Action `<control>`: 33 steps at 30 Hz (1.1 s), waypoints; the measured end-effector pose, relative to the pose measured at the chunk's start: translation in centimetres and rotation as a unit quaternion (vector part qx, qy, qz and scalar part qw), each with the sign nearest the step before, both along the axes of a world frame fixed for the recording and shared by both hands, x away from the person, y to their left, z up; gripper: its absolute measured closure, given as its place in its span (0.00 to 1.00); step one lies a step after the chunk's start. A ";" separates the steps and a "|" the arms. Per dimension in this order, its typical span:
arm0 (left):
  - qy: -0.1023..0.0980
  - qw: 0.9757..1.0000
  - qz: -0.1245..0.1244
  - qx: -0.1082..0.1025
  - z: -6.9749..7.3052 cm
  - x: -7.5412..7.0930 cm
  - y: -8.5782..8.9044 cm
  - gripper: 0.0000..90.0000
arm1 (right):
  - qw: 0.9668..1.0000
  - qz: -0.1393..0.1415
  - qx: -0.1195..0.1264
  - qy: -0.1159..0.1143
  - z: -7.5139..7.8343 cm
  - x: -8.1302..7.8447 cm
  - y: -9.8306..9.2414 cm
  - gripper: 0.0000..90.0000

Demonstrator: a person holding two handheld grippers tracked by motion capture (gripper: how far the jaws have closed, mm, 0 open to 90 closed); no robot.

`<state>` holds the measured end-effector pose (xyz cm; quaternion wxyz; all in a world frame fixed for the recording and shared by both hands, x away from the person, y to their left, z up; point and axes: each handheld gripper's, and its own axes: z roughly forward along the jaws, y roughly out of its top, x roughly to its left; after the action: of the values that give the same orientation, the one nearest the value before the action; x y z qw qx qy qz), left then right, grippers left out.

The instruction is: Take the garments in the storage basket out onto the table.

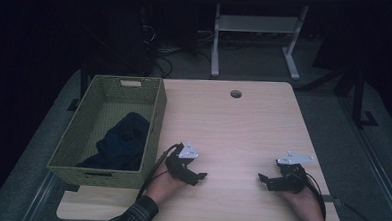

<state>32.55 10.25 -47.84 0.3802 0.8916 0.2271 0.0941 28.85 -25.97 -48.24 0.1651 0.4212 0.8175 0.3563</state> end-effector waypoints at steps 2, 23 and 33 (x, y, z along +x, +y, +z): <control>0.000 1.000 -0.002 0.002 0.0 0.0 0.0 0.15 | 1.000 0.000 0.000 0.000 0.0 0.0 0.0 0.13; 0.008 1.000 0.000 -0.004 0.1 0.2 0.4 0.15 | 1.000 0.000 0.001 0.001 0.0 0.0 0.0 0.13; 0.018 1.000 0.008 -0.005 0.3 0.4 0.5 0.15 | 1.000 0.000 0.002 0.003 0.0 -0.1 0.0 0.13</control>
<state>32.91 10.79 -47.50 0.3799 0.8894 0.2415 0.0796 28.80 -25.93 -48.23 0.1620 0.4225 0.8173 0.3568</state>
